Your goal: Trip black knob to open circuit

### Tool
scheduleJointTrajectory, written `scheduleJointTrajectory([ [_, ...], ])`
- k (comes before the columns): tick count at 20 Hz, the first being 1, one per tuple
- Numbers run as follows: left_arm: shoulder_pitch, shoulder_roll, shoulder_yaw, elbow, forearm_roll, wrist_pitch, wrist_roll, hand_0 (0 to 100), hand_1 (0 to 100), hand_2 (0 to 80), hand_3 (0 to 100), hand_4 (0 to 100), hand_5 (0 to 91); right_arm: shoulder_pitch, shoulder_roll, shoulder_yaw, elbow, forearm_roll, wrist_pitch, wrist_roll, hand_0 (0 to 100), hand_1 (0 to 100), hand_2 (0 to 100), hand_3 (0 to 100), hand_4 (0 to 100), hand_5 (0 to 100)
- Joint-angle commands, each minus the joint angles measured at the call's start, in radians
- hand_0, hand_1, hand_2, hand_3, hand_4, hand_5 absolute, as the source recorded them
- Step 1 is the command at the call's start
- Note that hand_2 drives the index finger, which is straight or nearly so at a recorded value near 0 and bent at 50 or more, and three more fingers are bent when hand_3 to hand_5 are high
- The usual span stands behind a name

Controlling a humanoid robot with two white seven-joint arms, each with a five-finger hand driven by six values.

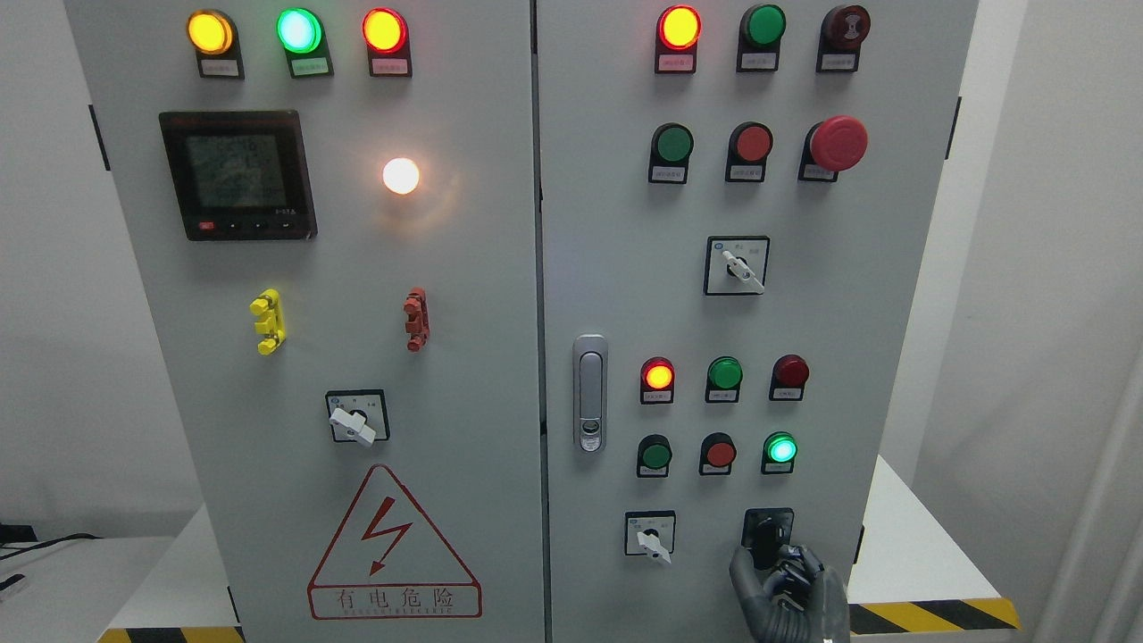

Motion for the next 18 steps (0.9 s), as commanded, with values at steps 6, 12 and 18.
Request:
scheduleJointTrajectory([
  [6,0.0,-0.001,0.0,-0.001,-0.031,0.0,-0.001,12,39,0.0,0,0,0.0,-0.001,0.0,0.001,-0.003,0.001,-0.011,0.0,38,78,66,95,89,95],
  [12,0.0,0.001,0.0,-0.001,-0.031,0.0,-0.001,12,39,0.0,0,0,0.0,0.001,0.0,0.001,-0.003,0.01,-0.011,0.0,38,79,65,94,88,95],
  [18,0.0,-0.001,0.0,-0.001,-0.031,0.0,-0.001,12,39,0.0,0,0,0.0,0.001,0.0,0.0,-0.003,0.017,-0.011,0.0,36,79,63,93,88,95],
])
